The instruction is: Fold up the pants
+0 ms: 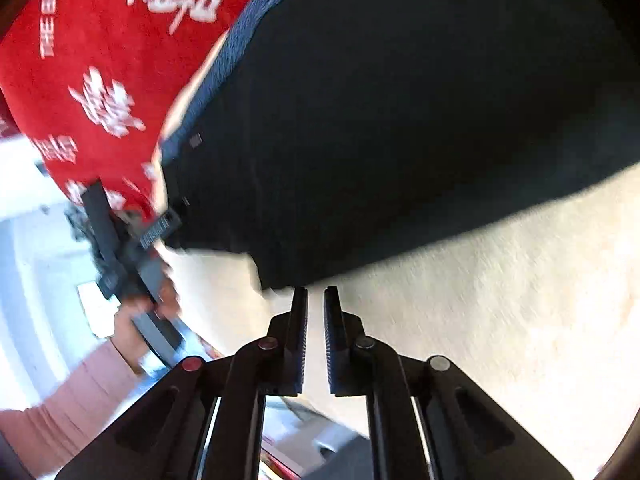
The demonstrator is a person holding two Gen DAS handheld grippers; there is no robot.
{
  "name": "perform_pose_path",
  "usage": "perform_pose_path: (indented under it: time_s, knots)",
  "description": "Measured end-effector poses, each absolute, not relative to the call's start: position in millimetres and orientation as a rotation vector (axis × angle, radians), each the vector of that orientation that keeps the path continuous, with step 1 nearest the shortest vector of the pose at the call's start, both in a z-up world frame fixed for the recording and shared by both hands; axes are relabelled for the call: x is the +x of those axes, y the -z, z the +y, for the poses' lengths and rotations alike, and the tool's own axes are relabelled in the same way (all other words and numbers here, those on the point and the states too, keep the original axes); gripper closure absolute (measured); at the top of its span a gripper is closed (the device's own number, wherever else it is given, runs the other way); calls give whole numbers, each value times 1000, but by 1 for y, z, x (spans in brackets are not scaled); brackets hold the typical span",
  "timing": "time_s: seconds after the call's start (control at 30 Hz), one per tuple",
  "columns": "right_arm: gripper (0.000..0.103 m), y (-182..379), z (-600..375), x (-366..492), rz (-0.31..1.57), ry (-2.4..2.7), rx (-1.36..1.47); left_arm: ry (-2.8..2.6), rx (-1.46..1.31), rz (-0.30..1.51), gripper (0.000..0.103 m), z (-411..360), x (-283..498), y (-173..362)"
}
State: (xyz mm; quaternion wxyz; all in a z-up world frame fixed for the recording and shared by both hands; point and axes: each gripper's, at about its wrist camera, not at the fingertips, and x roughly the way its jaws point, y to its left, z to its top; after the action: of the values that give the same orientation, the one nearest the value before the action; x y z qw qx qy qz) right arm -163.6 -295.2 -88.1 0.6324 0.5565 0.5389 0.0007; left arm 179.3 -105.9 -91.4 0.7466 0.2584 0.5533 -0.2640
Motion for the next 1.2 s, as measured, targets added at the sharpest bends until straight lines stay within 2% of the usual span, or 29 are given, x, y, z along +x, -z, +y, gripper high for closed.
perform_pose_path:
  time_s: [0.1, 0.13, 0.17, 0.23, 0.27, 0.3, 0.37, 0.47, 0.6, 0.67, 0.7, 0.9, 1.1, 1.13, 1.17, 1.2]
  knots:
    - [88, 54, -305, -163, 1216, -20, 1131, 565, 563, 1213, 4, -107, 176, 90]
    - [81, 42, -313, -159, 1198, -4, 1064, 561, 562, 1212, 4, -107, 179, 90]
    - [65, 35, -321, -153, 1183, 15, 1010, 557, 563, 1210, 4, -108, 175, 89]
    - [47, 28, -341, -135, 1151, 45, 926, 553, 564, 1208, 4, -110, 172, 88]
    - [47, 34, -347, -125, 1158, 57, 905, 551, 564, 1209, 4, -110, 173, 88]
    - [47, 47, -351, -117, 1206, 77, 888, 551, 566, 1211, 4, -110, 173, 87]
    - [60, 67, -354, -117, 1275, 100, 883, 544, 570, 1212, 4, -108, 167, 83]
    - [60, 55, -358, -117, 1323, 78, 891, 512, 548, 1229, 4, -98, 166, 76]
    - [60, 12, -359, -60, 1217, -103, 845, 506, 438, 1213, 5, -85, 168, 57]
    - [49, 1, -346, 2, 1196, -226, 762, 505, 399, 1206, 5, -82, 169, 53]
    - [49, 1, -338, 27, 1204, -270, 718, 500, 388, 1211, 5, -81, 170, 54]
    - [49, 18, -263, 178, 1266, -457, 437, 497, 361, 1220, 5, -60, 171, 72]
    - [49, 63, -217, 228, 1367, -459, 255, 498, 286, 1199, 5, -52, 176, 76]
    - [63, 73, -216, 231, 1403, -453, 247, 500, 284, 1196, 5, -53, 178, 77]
    - [81, 81, -217, 231, 1439, -470, 269, 499, 281, 1194, 5, -53, 178, 76]
    - [92, 81, -212, 228, 1447, -478, 285, 490, 276, 1195, 5, -52, 179, 74]
